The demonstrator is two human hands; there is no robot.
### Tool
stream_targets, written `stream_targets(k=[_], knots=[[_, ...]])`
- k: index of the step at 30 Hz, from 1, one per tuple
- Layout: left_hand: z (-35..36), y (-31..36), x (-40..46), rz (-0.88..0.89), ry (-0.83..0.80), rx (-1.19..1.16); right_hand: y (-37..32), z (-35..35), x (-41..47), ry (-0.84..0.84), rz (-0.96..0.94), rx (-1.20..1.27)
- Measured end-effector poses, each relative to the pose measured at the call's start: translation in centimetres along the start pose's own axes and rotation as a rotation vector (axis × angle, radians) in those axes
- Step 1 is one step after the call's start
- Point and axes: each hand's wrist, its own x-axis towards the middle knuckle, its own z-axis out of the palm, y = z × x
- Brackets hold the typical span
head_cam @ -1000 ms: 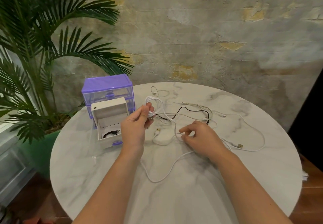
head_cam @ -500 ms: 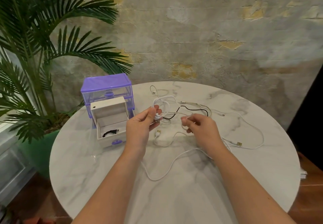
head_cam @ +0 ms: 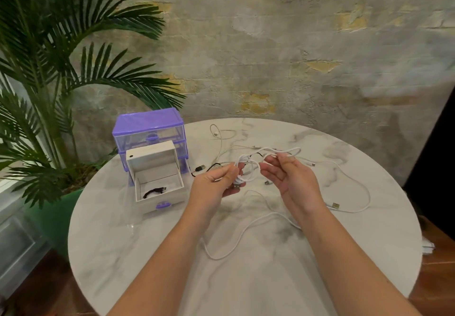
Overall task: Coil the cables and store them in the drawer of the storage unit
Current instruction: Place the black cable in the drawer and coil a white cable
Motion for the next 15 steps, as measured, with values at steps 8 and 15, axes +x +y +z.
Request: stream_targets(k=[8, 15], knots=[[0.15, 0.09, -0.42, 0.002, -0.055, 0.035, 0.09, -0.13, 0.02, 0.01, 0.23, 0.172], [0.3, 0.27, -0.81, -0.078, -0.146, -0.002, -0.02, -0.36, 0.25, 0.07, 0.273, 0.196]])
